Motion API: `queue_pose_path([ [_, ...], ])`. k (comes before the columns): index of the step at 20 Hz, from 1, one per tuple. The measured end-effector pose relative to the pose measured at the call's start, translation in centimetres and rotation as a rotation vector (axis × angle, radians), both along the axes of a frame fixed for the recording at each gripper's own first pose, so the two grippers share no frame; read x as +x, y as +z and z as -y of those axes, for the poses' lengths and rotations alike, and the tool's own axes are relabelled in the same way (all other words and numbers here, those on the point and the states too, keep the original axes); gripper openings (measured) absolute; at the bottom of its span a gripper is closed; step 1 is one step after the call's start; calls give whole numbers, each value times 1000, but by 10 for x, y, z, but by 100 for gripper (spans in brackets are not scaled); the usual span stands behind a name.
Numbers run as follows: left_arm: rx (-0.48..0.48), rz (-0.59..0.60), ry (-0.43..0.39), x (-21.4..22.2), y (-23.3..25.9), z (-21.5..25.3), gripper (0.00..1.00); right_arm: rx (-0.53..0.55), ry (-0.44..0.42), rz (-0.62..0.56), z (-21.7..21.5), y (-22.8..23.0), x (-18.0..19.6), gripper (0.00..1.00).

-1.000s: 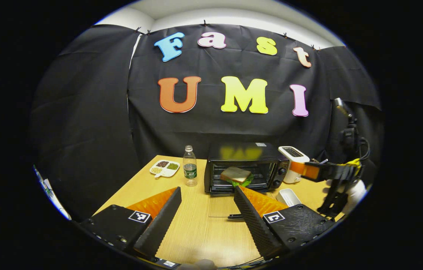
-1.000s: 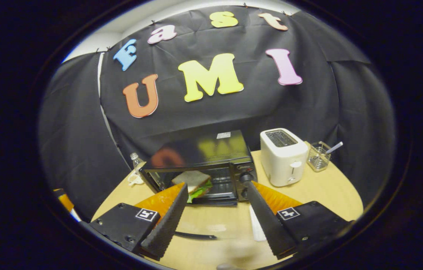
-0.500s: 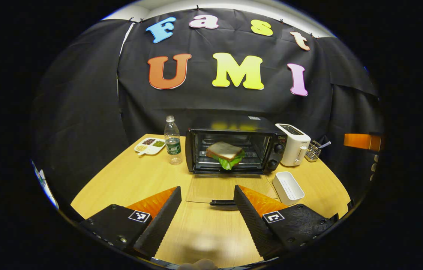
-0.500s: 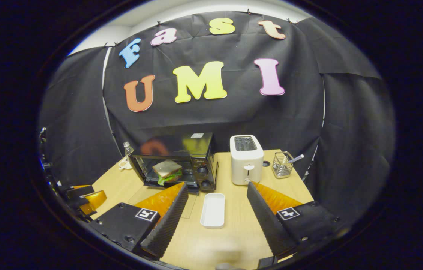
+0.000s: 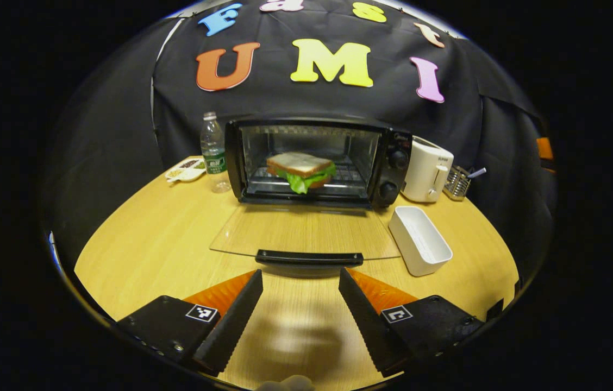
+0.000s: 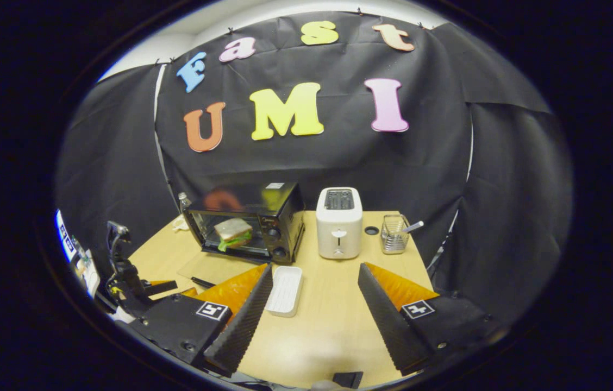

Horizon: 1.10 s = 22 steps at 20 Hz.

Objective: Open the electric oven with the left hand, put the food in, and close the electric oven.

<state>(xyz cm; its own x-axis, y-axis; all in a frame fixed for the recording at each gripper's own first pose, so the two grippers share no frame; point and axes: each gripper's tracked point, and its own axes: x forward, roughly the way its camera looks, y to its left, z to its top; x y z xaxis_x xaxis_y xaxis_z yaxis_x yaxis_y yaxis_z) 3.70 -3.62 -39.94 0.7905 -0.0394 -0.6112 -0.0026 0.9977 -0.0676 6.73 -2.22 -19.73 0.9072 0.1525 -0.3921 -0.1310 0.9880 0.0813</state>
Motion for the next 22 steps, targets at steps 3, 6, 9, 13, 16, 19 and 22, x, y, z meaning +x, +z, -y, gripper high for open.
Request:
queue_pose_path([
  [3, -7, -40, -41, 4, -26, 10, 93, -14, -15, -20, 1, -6, -6, 100],
  [6, 14, -63, -59, 15, -44, 13, 93, -10, -40, -45, 3, -11, -12, 100],
  [9, 10, -97, -52, 21, -59, 13, 94, -12, -66, -62, 6, -16, -13, 100],
  [13, 5, -93, -44, 34, -61, 10, 95, -17, -83, -74, 9, -19, -12, 100],
  [16, -3, -95, -50, 35, -60, 11, 94, -9, -94, -89, 10, -22, -12, 100],
  [19, -20, -93, -47, 36, -55, 11, 94, -12, -95, -85, 9, -20, -11, 100],
  [22, -51, -79, -29, 41, -42, 11, 94, -11, -90, -82, 7, -15, -10, 100],
])
